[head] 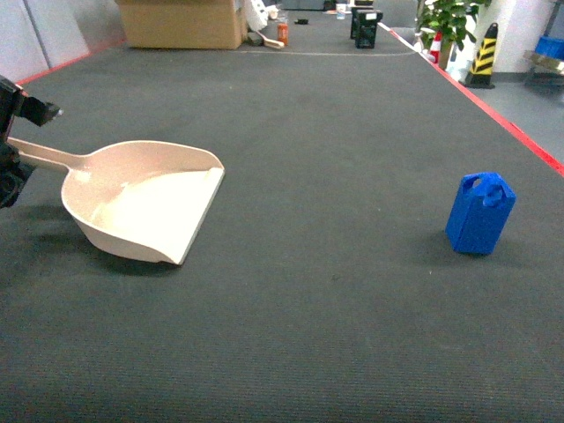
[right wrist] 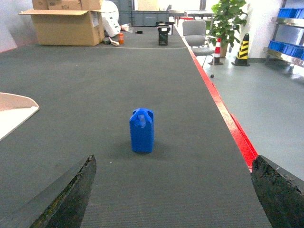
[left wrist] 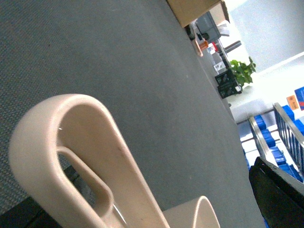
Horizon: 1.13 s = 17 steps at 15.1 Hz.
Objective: Place part in tray to right shelf
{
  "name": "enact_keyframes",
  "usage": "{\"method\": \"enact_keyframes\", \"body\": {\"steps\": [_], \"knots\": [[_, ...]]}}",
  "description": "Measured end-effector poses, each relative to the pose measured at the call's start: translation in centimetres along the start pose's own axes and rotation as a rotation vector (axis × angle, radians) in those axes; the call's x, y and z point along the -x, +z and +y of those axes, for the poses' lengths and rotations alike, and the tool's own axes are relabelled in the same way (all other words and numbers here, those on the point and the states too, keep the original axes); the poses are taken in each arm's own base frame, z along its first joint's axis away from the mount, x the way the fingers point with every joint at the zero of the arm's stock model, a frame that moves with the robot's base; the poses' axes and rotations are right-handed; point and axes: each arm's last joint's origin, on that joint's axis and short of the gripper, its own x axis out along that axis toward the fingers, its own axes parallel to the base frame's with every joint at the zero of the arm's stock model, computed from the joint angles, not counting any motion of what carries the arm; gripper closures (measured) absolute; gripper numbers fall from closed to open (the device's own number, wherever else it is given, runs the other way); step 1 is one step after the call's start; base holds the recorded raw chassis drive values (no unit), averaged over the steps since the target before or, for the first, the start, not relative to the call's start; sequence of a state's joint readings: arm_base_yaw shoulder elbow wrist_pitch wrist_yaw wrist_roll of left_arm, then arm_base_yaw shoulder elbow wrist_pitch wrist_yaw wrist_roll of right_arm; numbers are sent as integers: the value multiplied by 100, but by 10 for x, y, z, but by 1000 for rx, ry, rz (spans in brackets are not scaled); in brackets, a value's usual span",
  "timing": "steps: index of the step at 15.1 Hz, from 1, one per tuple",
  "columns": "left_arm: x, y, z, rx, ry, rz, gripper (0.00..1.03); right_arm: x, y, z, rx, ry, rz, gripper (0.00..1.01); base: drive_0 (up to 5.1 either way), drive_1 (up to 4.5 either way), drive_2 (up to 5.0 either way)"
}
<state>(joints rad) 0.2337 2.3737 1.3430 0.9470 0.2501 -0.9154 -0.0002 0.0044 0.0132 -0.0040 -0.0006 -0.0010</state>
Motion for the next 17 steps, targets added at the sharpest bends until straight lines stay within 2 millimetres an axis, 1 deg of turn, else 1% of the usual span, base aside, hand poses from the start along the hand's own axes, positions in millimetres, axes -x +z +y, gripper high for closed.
{"method": "enact_keyframes", "body": {"steps": [1, 2, 4, 6, 7, 8, 9, 10, 12, 14, 15, 16, 17], "knots": [[-7, -2, 5, 17, 22, 7, 10, 0, 0, 0, 0, 0, 0, 3, 0, 0, 0], [-13, -6, 12, 39, 31, 13, 23, 0, 0, 0, 0, 0, 0, 3, 0, 0, 0], [-18, -11, 22, 65, 40, 22, 44, 0, 0, 0, 0, 0, 0, 3, 0, 0, 0], [-18, -10, 19, 86, -7, 5, 65, 0, 0, 0, 0, 0, 0, 3, 0, 0, 0], [-16, -10, 17, 94, -47, 6, 77, 0, 0, 0, 0, 0, 0, 3, 0, 0, 0], [-12, -8, 10, 157, -85, -4, 85, 0, 0, 0, 0, 0, 0, 3, 0, 0, 0], [-6, -6, 0, 173, -122, -14, 88, 0, 0, 0, 0, 0, 0, 3, 0, 0, 0], [4, -4, -13, 160, -167, -32, 90, 0, 0, 0, 0, 0, 0, 3, 0, 0, 0], [29, -6, -39, 146, -275, -32, 90, 0, 0, 0, 0, 0, 0, 3, 0, 0, 0], [49, -9, -63, 176, -301, -12, 90, 0, 0, 0, 0, 0, 0, 3, 0, 0, 0], [57, -14, -76, 201, -312, 4, 90, 0, 0, 0, 0, 0, 0, 3, 0, 0, 0], [66, -25, -90, 241, -323, 25, 90, 0, 0, 0, 0, 0, 0, 3, 0, 0, 0], [72, -34, -99, 286, -318, 34, 90, 0, 0, 0, 0, 0, 0, 3, 0, 0, 0]]}}
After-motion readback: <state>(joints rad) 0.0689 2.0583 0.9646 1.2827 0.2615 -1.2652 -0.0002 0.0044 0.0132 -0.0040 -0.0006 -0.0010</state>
